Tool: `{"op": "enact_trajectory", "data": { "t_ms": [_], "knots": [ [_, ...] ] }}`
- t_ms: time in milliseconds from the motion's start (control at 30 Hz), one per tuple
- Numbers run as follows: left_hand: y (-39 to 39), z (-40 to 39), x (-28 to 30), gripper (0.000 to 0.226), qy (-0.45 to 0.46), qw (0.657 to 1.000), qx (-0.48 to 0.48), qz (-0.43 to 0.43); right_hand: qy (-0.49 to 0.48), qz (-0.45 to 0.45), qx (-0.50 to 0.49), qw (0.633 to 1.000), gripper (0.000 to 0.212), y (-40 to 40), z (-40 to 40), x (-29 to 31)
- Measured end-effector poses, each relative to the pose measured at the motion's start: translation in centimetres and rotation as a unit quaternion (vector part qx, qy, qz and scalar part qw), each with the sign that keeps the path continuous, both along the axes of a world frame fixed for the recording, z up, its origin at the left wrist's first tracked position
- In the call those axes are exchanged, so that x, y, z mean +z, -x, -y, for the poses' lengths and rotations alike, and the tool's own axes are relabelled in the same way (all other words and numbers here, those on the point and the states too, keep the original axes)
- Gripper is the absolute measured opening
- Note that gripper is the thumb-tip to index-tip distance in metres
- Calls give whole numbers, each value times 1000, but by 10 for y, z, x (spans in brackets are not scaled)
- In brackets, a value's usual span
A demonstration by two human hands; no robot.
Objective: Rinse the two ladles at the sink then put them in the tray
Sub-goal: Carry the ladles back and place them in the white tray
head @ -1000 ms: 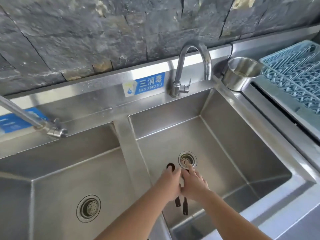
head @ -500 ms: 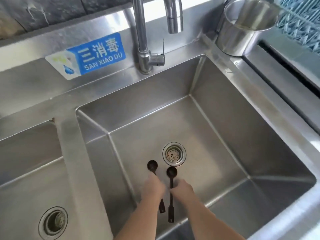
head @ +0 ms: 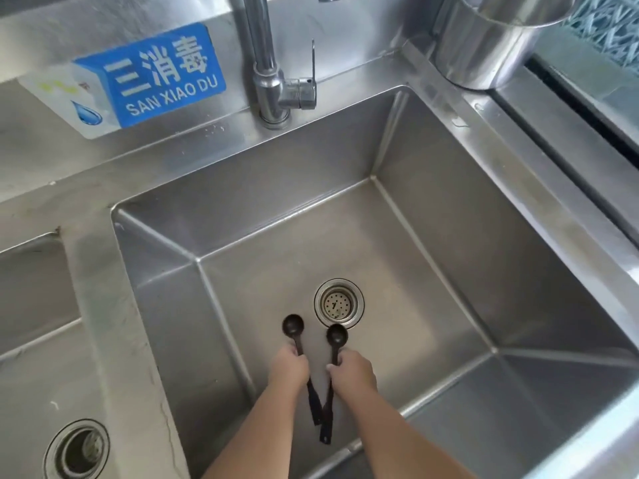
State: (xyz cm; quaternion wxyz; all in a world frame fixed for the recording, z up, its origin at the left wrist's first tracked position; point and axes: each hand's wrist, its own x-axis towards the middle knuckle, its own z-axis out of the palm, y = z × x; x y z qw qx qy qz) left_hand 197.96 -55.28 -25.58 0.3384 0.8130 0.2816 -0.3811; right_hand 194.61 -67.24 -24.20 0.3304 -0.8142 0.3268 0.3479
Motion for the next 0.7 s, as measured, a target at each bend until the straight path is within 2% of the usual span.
{"op": "enact_trajectory", "data": {
  "t_ms": [100,233,333,433,600,700],
  "knots": [
    [-9,2,23,18,53,996,73,20,-2,36,-5,999,20,-7,0,25],
    [-23,-15,89,11,93,986,111,78,-50,109,-56,991,25,-18,-1,78],
    [-25,-32,149,9,157,971,141,109,-102,156,-121,975,28,-20,1,128],
    [-11,-54,205,12,206,959,142,132,-169,191,-173,951,19,-13,-5,180],
    [36,-97,294,20,278,935,145,165,-268,239,-179,916,16,19,-40,262],
    [67,-123,327,22,301,927,141,171,-324,238,-202,893,22,45,-65,291]
  ]
}}
